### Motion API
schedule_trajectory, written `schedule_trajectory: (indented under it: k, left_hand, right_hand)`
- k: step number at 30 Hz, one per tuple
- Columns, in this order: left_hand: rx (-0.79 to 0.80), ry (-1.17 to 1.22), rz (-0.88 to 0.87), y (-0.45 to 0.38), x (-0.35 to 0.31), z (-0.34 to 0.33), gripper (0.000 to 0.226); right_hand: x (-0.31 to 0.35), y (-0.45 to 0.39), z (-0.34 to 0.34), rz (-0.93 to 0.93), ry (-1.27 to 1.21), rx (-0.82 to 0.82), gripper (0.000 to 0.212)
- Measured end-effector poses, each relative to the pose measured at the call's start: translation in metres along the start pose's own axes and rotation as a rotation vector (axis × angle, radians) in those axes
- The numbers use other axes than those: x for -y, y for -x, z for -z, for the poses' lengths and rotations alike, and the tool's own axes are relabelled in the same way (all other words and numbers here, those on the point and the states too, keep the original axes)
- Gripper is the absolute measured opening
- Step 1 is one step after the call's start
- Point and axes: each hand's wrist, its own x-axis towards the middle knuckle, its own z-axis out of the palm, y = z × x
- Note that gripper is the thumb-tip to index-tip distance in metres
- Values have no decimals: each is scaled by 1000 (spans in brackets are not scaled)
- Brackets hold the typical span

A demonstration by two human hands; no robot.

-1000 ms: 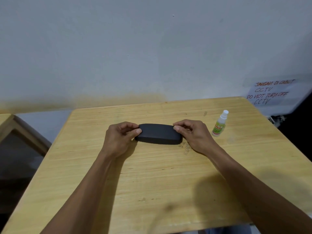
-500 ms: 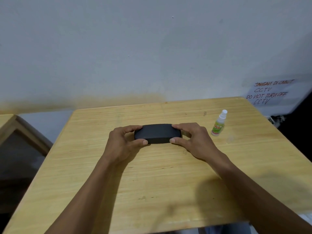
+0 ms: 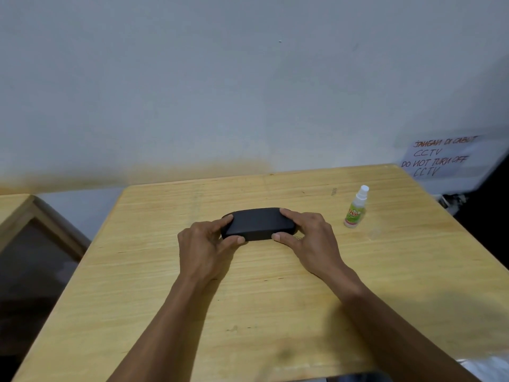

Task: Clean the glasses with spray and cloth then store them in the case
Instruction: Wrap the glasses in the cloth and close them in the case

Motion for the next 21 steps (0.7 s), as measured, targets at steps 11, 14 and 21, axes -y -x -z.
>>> schedule_trajectory:
  k: [11, 14, 21]
  left_hand:
    - [-28, 7, -16, -57, 4, -2, 54]
    - [-38, 8, 26, -90, 9, -3, 55]
    - [-34, 20, 90, -131, 26, -14, 52]
  right_hand:
    - [12, -54, 2, 30, -30, -26, 60]
    - [16, -84, -6, 30, -78, -28, 60]
    - [5, -133, -43, -3, -42, -6, 60]
